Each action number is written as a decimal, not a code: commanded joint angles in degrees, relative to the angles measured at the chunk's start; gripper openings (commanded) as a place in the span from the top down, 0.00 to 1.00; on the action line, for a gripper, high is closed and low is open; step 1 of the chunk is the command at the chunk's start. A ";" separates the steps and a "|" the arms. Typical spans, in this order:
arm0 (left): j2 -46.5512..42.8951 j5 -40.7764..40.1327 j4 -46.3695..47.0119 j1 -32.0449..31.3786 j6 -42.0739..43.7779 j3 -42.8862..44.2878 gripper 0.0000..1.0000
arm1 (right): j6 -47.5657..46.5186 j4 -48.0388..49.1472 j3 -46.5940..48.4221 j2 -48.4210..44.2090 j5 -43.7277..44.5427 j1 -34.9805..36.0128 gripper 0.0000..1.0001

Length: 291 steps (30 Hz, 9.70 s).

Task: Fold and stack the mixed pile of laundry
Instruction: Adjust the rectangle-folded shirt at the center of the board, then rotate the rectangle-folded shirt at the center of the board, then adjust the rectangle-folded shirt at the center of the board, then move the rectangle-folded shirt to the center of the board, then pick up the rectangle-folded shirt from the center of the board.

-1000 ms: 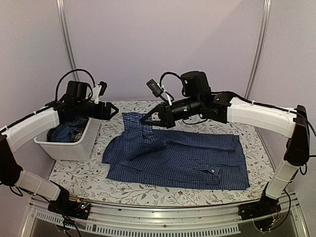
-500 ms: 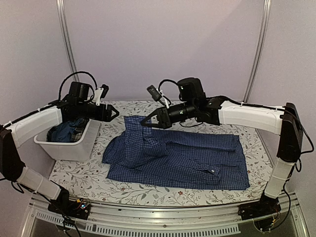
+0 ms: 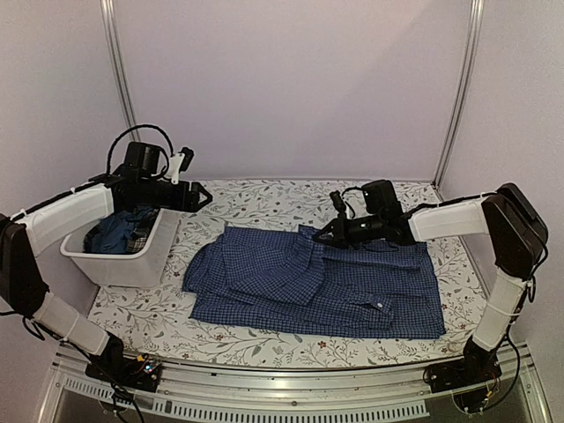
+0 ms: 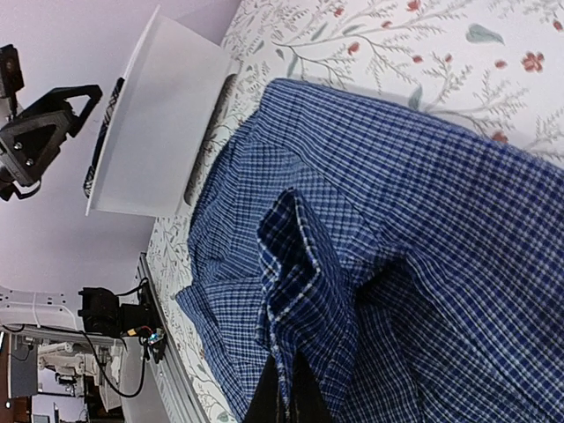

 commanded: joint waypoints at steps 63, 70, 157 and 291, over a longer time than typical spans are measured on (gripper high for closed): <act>9.40 -2.05 -9.55 -20.36 -9.70 -13.50 0.35 | -25.33 -30.07 1.00 -3.09 7.47 -12.56 0.51; 22.27 -7.66 -11.21 -19.00 -10.26 -7.26 0.41 | -29.23 -36.79 4.92 7.49 11.31 -12.34 0.53; 23.03 -15.69 3.00 -46.34 10.65 -0.55 0.31 | -14.92 -32.13 2.95 0.53 -9.01 -5.39 0.58; 11.06 8.67 17.06 -25.27 -43.78 -27.23 0.50 | -10.11 -28.27 -18.24 -0.28 -7.88 -6.93 0.47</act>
